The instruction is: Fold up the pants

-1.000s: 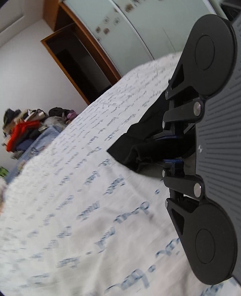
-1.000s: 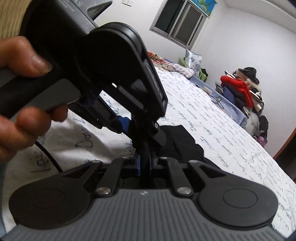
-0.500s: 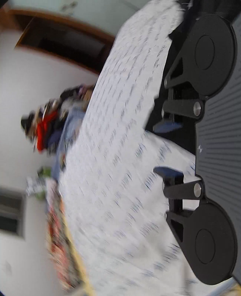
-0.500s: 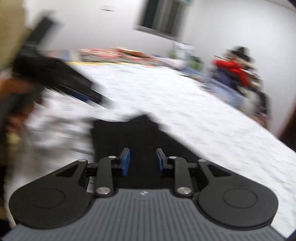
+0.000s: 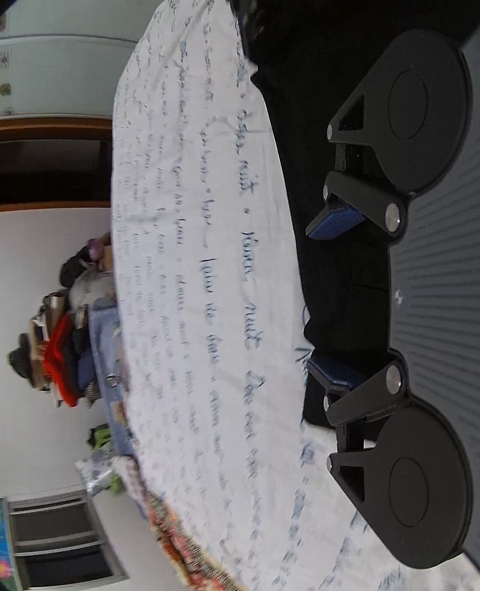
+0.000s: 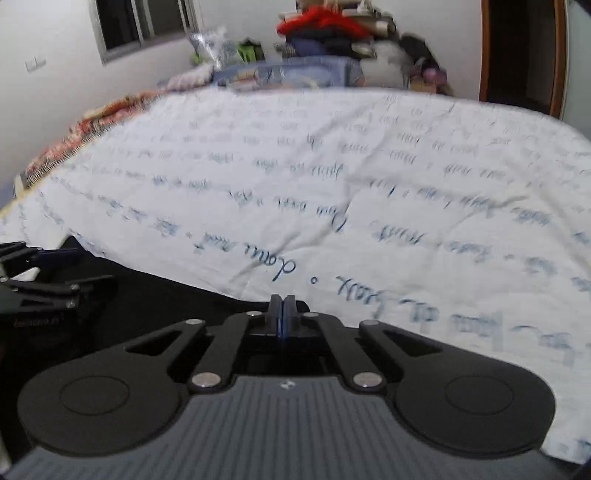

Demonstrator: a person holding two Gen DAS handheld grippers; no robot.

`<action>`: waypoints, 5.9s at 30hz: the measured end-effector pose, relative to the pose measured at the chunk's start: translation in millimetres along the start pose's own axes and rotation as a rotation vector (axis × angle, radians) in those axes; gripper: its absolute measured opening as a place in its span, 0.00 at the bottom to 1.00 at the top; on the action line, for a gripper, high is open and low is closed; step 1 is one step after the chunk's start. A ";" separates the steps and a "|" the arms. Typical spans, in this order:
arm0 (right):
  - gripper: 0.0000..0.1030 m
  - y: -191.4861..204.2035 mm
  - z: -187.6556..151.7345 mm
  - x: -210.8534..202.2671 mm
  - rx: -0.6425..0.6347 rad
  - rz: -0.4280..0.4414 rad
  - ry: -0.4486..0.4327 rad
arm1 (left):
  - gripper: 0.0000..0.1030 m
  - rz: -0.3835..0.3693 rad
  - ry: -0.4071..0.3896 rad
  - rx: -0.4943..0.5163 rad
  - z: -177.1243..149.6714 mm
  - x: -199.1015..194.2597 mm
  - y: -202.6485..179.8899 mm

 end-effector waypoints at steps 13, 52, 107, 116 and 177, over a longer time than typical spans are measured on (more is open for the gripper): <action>0.41 23.9 -97.7 -107.6 -0.099 -0.196 0.069 | 0.75 -0.128 -0.013 0.290 -60.1 -47.7 -107.8; 1.00 -74.1 -182.9 -170.8 0.197 -0.566 0.102 | 1.00 -0.259 0.037 0.095 -72.1 -4.8 -223.2; 1.00 -132.4 -223.6 -221.1 0.309 -0.619 0.147 | 1.00 -0.406 0.018 0.182 -116.2 -45.3 -267.9; 1.00 -133.7 -232.4 -235.5 0.275 -0.556 0.188 | 1.00 -0.406 0.018 0.182 -116.3 -45.4 -267.8; 0.10 -204.3 -370.5 -309.2 1.428 -0.470 -0.466 | 1.00 -0.409 0.017 0.178 -116.3 -45.3 -267.3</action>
Point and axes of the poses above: each gripper's, at about its wrist camera, not at the fingertips, and x roughly the way its jaws point, y to its left, z to its top, the point moved 2 cm from there along x, roughly the way its jaws point, and after that the axes turned 13 degrees about -x, right-handed, at the moved point
